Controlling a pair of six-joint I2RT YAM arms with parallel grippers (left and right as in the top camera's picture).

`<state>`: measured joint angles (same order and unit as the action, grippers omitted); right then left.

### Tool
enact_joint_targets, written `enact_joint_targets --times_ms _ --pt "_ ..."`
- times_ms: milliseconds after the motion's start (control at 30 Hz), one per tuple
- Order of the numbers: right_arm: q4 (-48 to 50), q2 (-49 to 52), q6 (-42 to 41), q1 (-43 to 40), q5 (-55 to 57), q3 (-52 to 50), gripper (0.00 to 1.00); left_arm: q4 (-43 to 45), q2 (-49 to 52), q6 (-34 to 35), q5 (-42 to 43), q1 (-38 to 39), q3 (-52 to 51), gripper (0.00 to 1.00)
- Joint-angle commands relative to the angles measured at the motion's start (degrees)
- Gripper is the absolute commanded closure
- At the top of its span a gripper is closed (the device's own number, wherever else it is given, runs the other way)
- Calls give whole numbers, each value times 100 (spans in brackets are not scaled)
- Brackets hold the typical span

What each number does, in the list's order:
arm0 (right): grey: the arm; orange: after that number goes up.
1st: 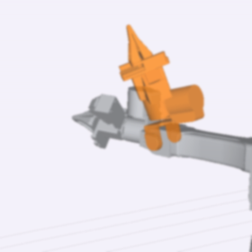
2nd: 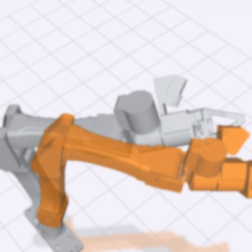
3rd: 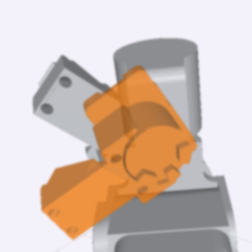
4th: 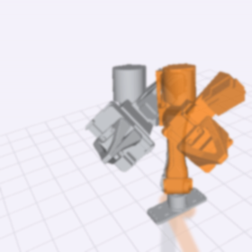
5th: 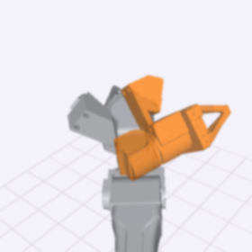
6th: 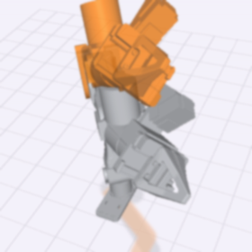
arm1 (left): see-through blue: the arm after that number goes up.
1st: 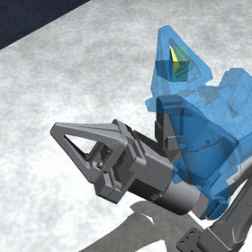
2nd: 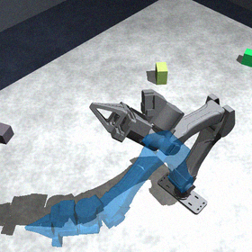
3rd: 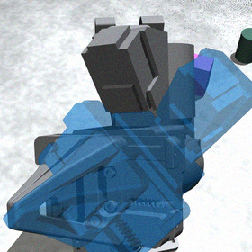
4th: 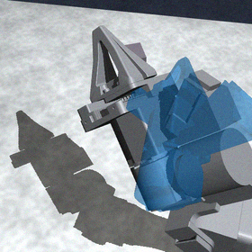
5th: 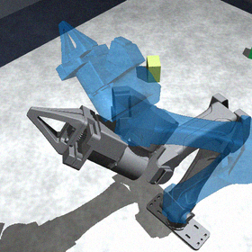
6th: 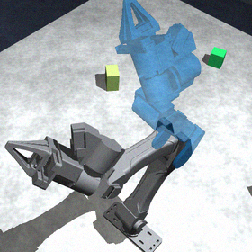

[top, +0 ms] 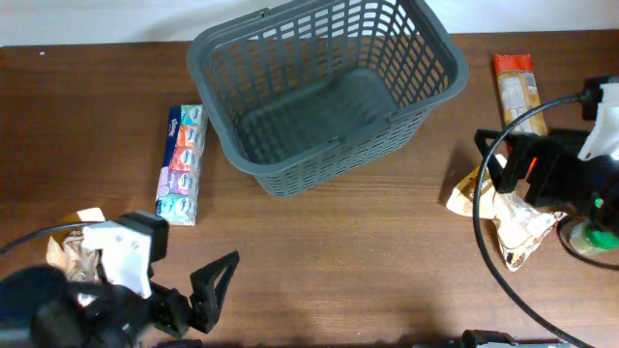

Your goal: Pack container

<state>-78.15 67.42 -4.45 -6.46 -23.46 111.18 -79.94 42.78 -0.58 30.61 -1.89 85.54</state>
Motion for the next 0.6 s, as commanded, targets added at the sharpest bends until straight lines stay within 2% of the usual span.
enact_joint_targets --times_ms 0,100,267,367,467,567 --pt "20 337 382 -31 -382 496 1 -501 212 -413 160 15 282 0" --pt "-168 804 507 13 -695 1075 1 -859 234 -638 485 111 413 0" --pt "-573 1506 575 551 -737 1978 1 -872 289 -682 1027 579 577 0" --pt "-654 1832 542 1051 -522 2352 1 -782 402 -678 1034 911 614 0" --pt "-761 1996 365 1556 212 2492 1 -704 584 -678 988 1300 619 0" --pt "-887 2046 291 1921 778 2492 1 -649 820 -535 444 1821 621 1"
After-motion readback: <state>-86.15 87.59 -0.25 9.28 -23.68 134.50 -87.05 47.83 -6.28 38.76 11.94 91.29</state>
